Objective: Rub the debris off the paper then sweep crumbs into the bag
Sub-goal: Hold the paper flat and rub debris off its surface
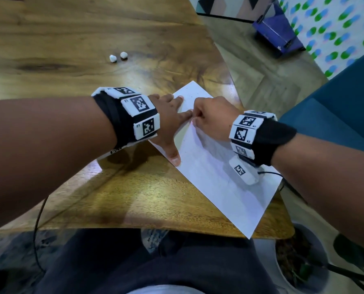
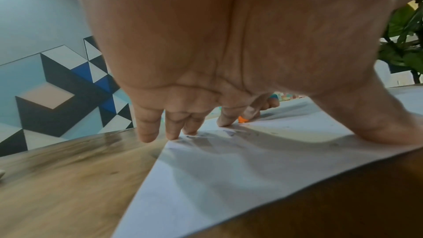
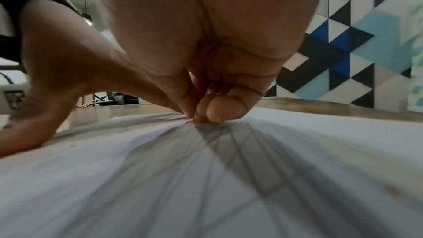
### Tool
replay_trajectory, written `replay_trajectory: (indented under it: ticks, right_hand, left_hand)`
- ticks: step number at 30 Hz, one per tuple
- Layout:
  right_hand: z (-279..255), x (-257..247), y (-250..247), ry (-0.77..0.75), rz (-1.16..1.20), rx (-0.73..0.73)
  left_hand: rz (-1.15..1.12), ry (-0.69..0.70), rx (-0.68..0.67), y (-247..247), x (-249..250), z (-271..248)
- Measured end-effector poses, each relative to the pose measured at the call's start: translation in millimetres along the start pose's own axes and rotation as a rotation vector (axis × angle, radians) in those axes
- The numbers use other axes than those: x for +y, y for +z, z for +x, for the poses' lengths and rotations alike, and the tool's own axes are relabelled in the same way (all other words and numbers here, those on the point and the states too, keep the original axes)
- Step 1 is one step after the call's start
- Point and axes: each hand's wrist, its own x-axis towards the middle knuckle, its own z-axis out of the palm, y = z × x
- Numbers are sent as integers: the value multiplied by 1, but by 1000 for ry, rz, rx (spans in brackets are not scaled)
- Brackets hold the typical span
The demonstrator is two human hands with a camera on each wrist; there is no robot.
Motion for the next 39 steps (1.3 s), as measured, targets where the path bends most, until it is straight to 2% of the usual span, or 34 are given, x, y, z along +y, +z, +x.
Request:
replay_trajectory:
  ticks: [2,6,9,15,18,21,25,27,32,35,37,39]
  right_hand:
    - [-13,-4,4,-32,14,-34]
    - [-60,-18,16,-200,48,-206]
    - [-67,-20,16,-282,34,-251]
    - [-16,1,7,-86,17,-41]
    - [-5,9,3,2,8,11]
    - [-24,2,11,-75,-5,-34]
    - [-64,-10,20,-265,39,-208]
    - [-63,-11,18,-299,34,-219]
    - [-22,3,7,-103,-6,-50]
    - [-12,10,1,-13,-26,4]
    - [-21,9,7,-26,-25,-9]
    - [-42,4,17,-109,12,-77]
  left_hand:
    - [-20,-6,-5,0,2,0]
    - [-44,-5,-6,6,2,0]
    - [-45,-2,-4,8,2,0]
    - [-46,3,-4,6,3,0]
    - [-58,-12,-28,6,4,-1]
    - [-81,-16,-31,6,4,-2]
    - [-75,-28,-22,8,10,-3]
    - [-71,-28,-20,9,13,-3]
    - [-56,-30,-6,9,12,-3]
    - [-22,-40,19,8,13,-5]
    - [2,-27,65,9,13,-8]
    - [-21,-13,90,11,12,-11]
